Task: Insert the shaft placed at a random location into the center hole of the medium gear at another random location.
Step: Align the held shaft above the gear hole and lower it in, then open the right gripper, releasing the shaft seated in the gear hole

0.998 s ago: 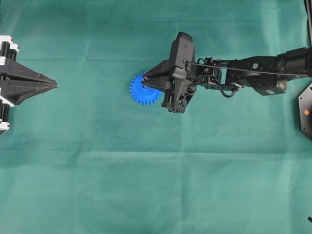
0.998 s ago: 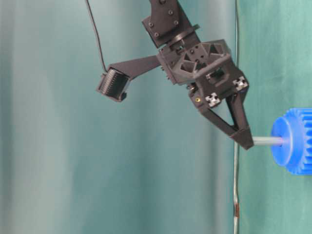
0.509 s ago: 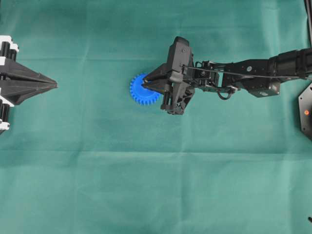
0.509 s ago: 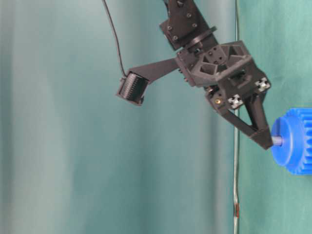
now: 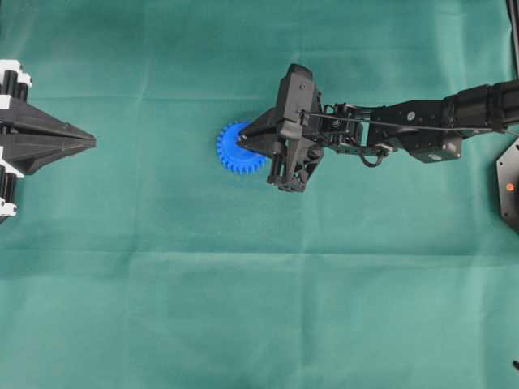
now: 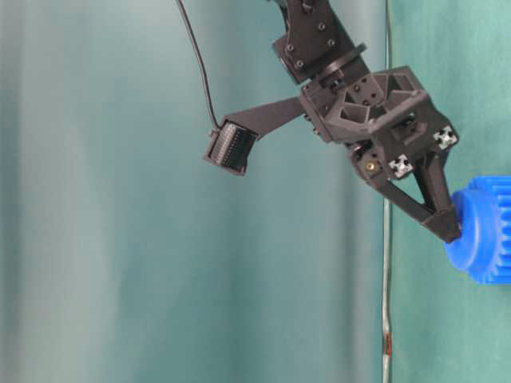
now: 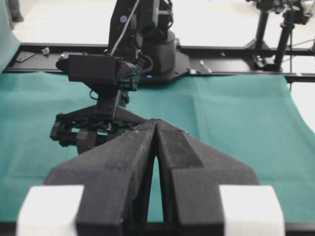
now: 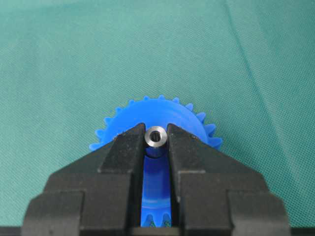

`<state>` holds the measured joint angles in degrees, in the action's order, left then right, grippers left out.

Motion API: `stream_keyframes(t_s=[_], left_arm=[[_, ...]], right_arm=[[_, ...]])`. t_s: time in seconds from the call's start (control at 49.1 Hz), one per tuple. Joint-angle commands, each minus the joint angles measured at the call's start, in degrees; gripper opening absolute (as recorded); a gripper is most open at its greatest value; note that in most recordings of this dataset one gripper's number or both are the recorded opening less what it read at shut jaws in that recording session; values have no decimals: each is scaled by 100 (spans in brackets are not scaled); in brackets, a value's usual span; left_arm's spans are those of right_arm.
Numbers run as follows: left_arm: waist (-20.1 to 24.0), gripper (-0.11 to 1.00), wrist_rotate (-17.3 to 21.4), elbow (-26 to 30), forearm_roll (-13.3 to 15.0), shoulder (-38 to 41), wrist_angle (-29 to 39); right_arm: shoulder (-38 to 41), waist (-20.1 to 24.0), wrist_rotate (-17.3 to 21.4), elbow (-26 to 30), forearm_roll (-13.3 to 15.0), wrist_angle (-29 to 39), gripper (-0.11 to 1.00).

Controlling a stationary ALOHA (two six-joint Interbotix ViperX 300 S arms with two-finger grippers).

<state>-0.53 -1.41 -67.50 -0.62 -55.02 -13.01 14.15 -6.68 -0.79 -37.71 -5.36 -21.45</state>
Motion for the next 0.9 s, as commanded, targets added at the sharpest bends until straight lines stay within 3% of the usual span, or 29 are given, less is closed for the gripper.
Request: stream_keyframes(t_s=[0.0, 0.55, 0.611, 0.814, 0.876], left_arm=[[9, 0, -9, 123, -18, 44, -26], [9, 0, -9, 123, -9, 44, -9], [9, 0, -9, 123, -18, 44, -9], [9, 0, -9, 123, -18, 44, -9], [9, 0, -9, 123, -9, 44, 0]], right_arm=[[-97, 26, -9, 132, 9, -88, 14], [-97, 62, 0, 132, 9, -88, 16], [-97, 62, 0, 132, 9, -88, 25], [-97, 62, 0, 141, 9, -123, 82], [-105, 79, 0, 132, 9, -141, 85]])
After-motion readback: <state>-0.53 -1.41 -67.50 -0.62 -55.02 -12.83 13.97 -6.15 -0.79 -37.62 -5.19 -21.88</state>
